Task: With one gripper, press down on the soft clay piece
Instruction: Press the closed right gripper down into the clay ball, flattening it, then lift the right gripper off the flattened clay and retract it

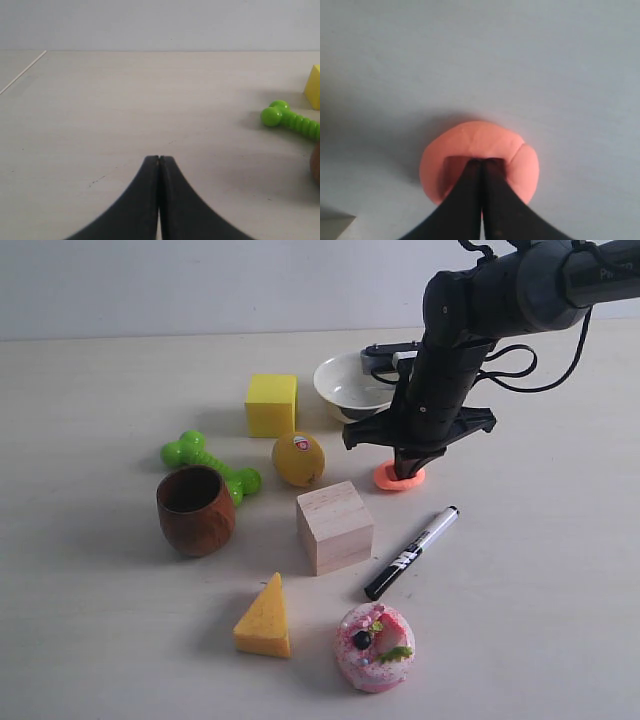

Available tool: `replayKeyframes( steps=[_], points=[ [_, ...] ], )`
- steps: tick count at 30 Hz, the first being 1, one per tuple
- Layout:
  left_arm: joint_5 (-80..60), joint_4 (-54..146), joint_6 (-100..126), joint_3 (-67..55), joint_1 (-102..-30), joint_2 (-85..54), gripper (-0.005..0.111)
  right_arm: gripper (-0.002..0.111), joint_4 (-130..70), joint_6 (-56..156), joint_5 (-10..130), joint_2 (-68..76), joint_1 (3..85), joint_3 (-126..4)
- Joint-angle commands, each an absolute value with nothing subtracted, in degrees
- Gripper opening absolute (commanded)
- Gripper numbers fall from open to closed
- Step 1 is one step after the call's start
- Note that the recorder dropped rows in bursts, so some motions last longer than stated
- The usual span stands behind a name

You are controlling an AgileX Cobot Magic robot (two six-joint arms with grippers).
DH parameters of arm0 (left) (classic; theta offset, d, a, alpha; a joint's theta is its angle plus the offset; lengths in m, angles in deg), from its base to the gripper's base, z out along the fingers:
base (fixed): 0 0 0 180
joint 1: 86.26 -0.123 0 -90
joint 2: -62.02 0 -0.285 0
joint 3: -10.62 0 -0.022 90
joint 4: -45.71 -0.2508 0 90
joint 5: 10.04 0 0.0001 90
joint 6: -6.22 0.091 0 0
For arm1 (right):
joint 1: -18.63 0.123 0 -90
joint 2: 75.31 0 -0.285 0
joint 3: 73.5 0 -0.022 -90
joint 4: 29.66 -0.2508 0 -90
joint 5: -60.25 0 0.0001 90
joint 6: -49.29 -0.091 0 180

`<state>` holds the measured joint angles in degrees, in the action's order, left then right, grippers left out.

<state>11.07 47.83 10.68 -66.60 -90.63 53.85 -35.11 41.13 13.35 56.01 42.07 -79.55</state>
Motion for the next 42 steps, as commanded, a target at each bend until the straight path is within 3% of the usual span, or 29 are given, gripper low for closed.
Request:
replayKeyframes(
  steps=[1, 6, 12, 15, 21, 42],
  points=[
    [10.6, 48.0, 10.6, -66.6, -90.3, 54.2, 0.0, 0.006, -34.7, 41.7, 14.1, 55.3, 42.0, -79.5],
    [10.6, 48.0, 10.6, -66.6, -90.3, 54.2, 0.0, 0.025, -34.8, 41.7, 14.6, 55.3, 42.0, -79.5],
    [10.6, 48.0, 10.6, -66.6, -90.3, 54.2, 0.0, 0.027, -35.1, 41.7, 15.8, 55.3, 42.0, -79.5],
    [10.6, 48.0, 10.6, -66.6, -90.3, 54.2, 0.0, 0.023, -35.1, 41.7, 15.9, 55.3, 42.0, -79.5],
    [10.6, 48.0, 10.6, -66.6, -90.3, 54.2, 0.0, 0.0, -35.1, 41.8, 15.8, 55.3, 42.0, -79.5],
    [10.6, 48.0, 10.6, -66.6, -90.3, 54.2, 0.0, 0.0, -25.6, 37.5, 17.6, 47.6, 42.0, -76.9]
  ],
)
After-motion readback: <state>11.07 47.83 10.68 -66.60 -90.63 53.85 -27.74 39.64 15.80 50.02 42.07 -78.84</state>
